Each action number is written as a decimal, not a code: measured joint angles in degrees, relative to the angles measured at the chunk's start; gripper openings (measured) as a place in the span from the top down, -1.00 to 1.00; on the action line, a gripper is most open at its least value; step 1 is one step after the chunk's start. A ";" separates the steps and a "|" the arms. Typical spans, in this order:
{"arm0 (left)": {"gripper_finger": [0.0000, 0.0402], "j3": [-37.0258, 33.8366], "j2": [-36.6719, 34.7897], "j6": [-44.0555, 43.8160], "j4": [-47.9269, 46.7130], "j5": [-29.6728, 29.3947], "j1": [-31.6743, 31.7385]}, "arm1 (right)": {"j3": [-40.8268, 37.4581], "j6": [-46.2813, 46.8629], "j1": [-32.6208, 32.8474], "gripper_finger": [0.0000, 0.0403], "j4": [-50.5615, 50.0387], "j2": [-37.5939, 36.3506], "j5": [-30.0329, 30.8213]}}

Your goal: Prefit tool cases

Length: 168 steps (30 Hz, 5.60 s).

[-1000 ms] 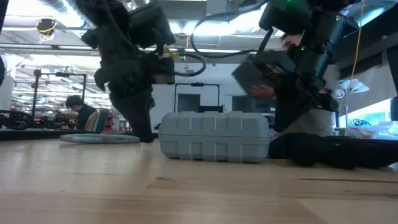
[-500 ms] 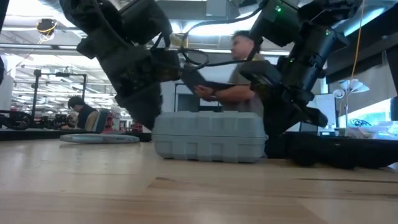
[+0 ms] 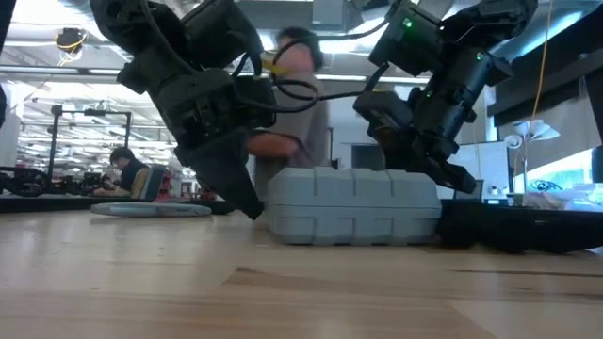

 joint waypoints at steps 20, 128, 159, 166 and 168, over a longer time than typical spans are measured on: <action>1.00 0.03 -13.38 -9.21 -8.21 -11.53 -3.90 | 1.95 2.50 8.51 1.00 5.00 -4.34 4.89; 0.59 0.03 -9.75 -61.25 -13.47 -29.59 -11.75 | 3.02 17.09 14.27 1.00 20.79 7.79 16.51; 0.79 0.25 -4.67 -63.15 -13.00 -27.02 -10.45 | 3.02 16.96 14.31 1.00 20.81 7.81 15.52; 0.99 -0.30 -3.59 -61.95 -9.87 -25.97 -10.21 | 3.02 15.81 14.31 1.00 21.23 7.83 14.30; 0.97 0.10 -4.51 -59.99 -8.85 -26.23 -9.99 | 2.99 15.67 14.34 1.00 21.04 7.77 14.17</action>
